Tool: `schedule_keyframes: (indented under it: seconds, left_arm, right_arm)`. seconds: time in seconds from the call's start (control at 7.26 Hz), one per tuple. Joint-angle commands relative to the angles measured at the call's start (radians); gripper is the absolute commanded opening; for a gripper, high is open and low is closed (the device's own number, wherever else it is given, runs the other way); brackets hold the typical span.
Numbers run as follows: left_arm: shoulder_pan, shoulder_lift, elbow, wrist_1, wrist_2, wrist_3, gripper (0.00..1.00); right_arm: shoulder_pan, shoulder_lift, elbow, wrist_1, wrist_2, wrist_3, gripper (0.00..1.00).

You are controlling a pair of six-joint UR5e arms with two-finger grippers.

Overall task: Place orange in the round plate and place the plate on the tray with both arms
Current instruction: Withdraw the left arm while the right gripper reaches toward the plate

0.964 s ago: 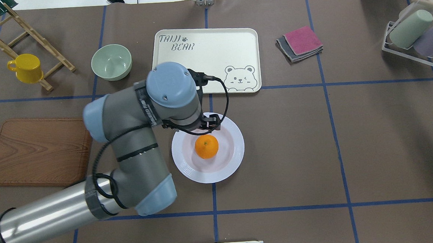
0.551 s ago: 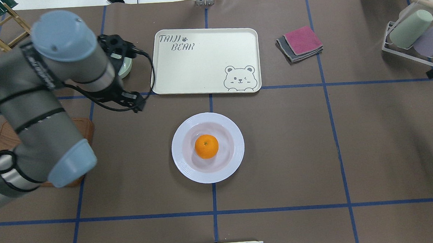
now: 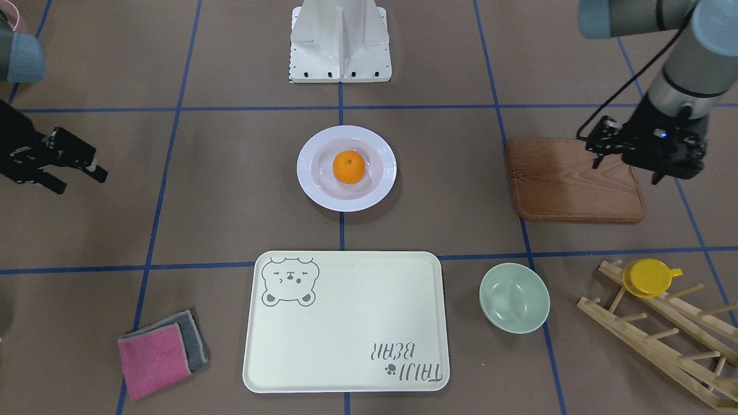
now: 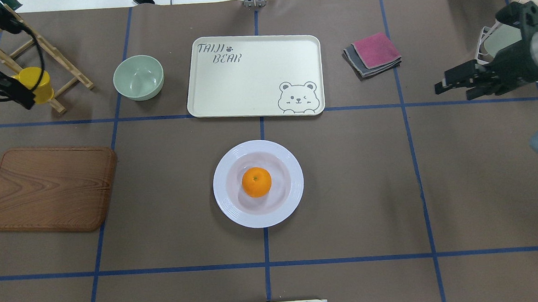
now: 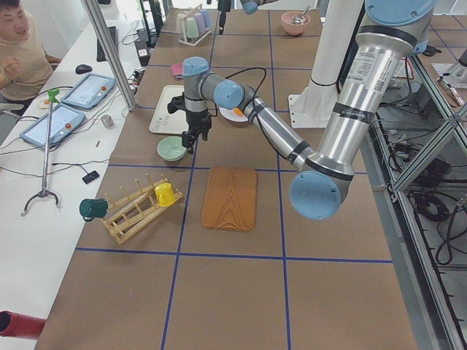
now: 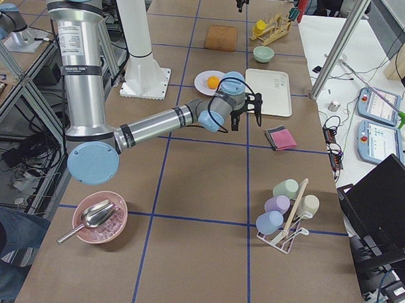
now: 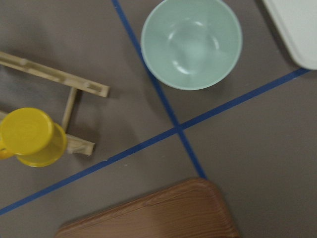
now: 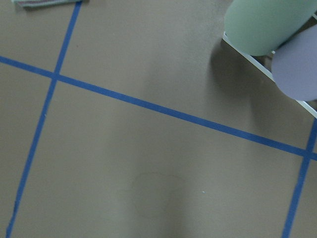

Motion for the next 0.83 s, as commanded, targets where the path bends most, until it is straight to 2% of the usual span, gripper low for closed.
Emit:
schedule_keyframes:
  seconds: [0.0, 0.14, 0.41, 0.55, 0.69]
  left_arm:
    - [-0.194, 0.090, 0.025, -0.001, -0.056, 0.201, 1.00]
    - [-0.265, 0.147, 0.069, -0.029, -0.154, 0.203, 1.00]
    - [-0.414, 0.176, 0.188, -0.052, -0.184, 0.165, 1.00]
    - [-0.428, 0.189, 0.192, -0.049, -0.269, 0.145, 1.00]
    - [-0.430, 0.210, 0.195, -0.050, -0.279, 0.149, 1.00]
  right_arm:
    - [-0.189, 0.068, 0.087, 0.023, -0.190, 0.311, 1.00]
    - [-0.288, 0.070, 0.139, 0.023, -0.310, 0.404, 1.00]
    - [-0.443, 0.070, 0.197, 0.026, -0.489, 0.558, 1.00]
    - [-0.541, 0.068, 0.196, 0.081, -0.628, 0.628, 1.00]
    - [-0.671, 0.068, 0.185, 0.148, -0.840, 0.749, 1.00]
